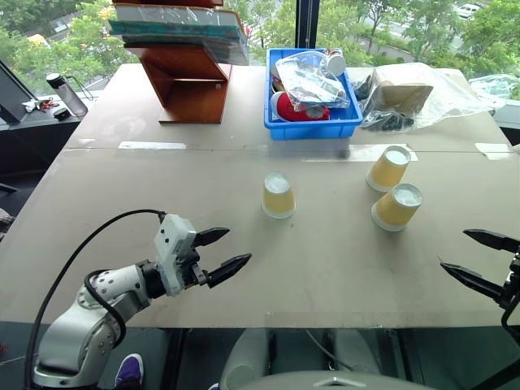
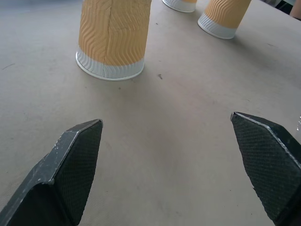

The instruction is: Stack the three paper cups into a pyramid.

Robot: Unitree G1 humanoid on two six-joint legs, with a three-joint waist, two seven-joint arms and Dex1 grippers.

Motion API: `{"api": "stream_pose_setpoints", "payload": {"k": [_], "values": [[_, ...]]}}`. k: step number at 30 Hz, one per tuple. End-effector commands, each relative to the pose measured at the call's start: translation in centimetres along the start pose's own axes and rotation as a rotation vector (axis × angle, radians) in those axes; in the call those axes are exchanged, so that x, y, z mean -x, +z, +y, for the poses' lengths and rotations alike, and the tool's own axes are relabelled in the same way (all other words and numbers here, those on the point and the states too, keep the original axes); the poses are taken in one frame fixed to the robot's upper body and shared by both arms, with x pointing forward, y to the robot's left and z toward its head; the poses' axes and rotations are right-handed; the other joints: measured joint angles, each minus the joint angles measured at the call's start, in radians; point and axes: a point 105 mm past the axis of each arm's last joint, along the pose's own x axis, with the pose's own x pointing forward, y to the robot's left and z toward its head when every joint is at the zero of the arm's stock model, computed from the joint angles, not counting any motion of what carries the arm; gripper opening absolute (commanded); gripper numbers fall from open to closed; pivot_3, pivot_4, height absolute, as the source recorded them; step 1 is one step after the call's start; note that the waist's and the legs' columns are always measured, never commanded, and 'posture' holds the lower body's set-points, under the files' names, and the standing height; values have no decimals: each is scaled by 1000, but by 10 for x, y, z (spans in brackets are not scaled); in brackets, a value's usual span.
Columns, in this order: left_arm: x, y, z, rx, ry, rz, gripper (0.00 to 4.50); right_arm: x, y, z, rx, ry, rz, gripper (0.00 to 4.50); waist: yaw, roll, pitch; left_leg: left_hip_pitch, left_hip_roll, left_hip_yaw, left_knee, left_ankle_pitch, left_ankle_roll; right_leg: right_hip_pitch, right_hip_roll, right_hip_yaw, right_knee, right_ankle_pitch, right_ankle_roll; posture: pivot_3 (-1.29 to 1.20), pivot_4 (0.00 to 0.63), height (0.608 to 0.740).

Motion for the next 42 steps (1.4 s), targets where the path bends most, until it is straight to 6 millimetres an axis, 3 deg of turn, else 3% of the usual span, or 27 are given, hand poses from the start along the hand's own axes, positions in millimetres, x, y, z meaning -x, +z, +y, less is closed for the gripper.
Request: {"api": "stream_pose_setpoints", "payload": {"k": [1, 4, 10, 14, 19, 29, 42], "values": [[-7, 12, -5, -30, -24, -54, 4500, 11, 1, -5, -14, -87, -39, 4449, 1, 0, 0, 0, 0, 0, 0, 0, 0, 0, 0, 0, 0, 0, 0, 0, 150, 740], [-27, 20, -7, -27, -44, -114, 4500, 13, 3, -10, -111, -211, -139, 4449, 24, 0, -1, -1, 0, -1, 0, 0, -1, 0, 0, -1, 0, 0, 0, 0, 150, 740], [-50, 45, -15, -53, -124, -206, 4500, -19, 31, -28, -145, -427, -280, 4449, -1, 2, -3, 1, 0, 1, 0, 1, -2, -1, 1, 2, 2, 0, 0, 0, 150, 740], [-48, 51, -31, -85, -246, -213, 4500, -36, 36, -19, -173, -410, -249, 4449, -1, 2, -3, -1, -1, 0, 0, 1, -2, -3, 1, 1, 2, 0, 0, 0, 150, 740], [-36, 51, -47, -126, -389, -183, 4500, -62, 43, 13, -207, -300, -249, 4449, -4, 2, -3, -1, -1, 0, -1, 1, -2, -3, 1, 1, 1, 0, 0, 0, 150, 740], [-21, 54, -51, -165, -461, -173, 4500, -94, 42, 8, -193, -381, -249, 4449, -7, 2, -3, -1, -1, 0, 0, 1, -2, -3, 2, 1, 2, 0, 0, 0, 150, 740], [-15, 49, -48, -164, -431, -171, 4500, -108, 51, -1, -193, -464, -296, 4449, -7, 2, -3, -1, -1, 0, 0, 1, -2, -3, 2, 1, 2, 0, 0, 0, 150, 740]]}}
